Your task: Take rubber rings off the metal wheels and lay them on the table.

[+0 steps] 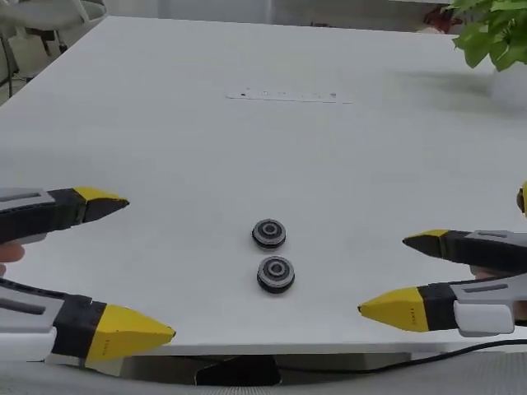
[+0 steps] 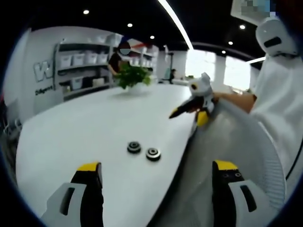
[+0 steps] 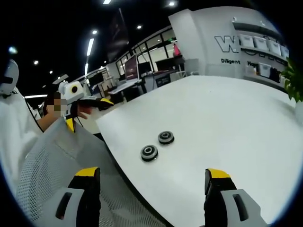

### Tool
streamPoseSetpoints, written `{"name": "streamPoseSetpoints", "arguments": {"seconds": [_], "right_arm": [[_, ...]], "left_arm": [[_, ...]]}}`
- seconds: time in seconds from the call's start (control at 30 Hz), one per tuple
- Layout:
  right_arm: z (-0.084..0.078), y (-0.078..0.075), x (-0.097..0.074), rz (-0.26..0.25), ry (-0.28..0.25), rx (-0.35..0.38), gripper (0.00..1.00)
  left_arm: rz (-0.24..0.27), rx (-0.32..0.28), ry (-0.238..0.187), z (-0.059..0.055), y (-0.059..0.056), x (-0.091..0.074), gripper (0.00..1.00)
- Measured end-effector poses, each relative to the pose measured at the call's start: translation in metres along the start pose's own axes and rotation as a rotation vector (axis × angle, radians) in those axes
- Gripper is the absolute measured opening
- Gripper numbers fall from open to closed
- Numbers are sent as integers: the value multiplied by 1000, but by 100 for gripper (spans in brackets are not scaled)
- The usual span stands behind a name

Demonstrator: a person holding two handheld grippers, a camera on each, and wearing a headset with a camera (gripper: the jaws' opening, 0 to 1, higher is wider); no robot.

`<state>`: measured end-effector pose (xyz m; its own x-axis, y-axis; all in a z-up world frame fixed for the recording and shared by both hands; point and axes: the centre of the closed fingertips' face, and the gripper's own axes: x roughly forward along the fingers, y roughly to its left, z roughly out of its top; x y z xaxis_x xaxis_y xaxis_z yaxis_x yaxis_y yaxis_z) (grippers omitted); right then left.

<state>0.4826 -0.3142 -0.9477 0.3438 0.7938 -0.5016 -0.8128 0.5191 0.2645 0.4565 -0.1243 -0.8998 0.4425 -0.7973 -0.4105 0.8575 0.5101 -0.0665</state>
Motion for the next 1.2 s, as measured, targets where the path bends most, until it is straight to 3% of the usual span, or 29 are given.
{"name": "streamPoseSetpoints", "arguments": {"seconds": [0.33, 0.47, 0.63, 0.77, 0.87, 0.93, 1.2], "right_arm": [[0, -4, -8, -13, -28, 23, 90], [3, -9, -12, -22, -43, 27, 90], [12, -15, -15, -31, -59, 29, 89], [31, -20, -13, -41, -72, -5, 89], [50, -20, -10, -28, -92, -33, 89], [62, -20, -6, -23, -96, -43, 89], [112, -7, 14, 29, -114, -144, 90]], "left_arm": [[-36, 75, -15, 22, -6, 5, 95], [-66, 105, -16, 30, -8, 9, 87], [-79, 128, -19, 38, -5, 17, 87], [-86, 139, -15, 46, 1, 25, 86], [-91, 146, -41, 55, 5, 32, 89], [-125, 127, -77, 64, 4, 36, 93], [-120, 128, -119, 90, 20, 52, 88]]}}
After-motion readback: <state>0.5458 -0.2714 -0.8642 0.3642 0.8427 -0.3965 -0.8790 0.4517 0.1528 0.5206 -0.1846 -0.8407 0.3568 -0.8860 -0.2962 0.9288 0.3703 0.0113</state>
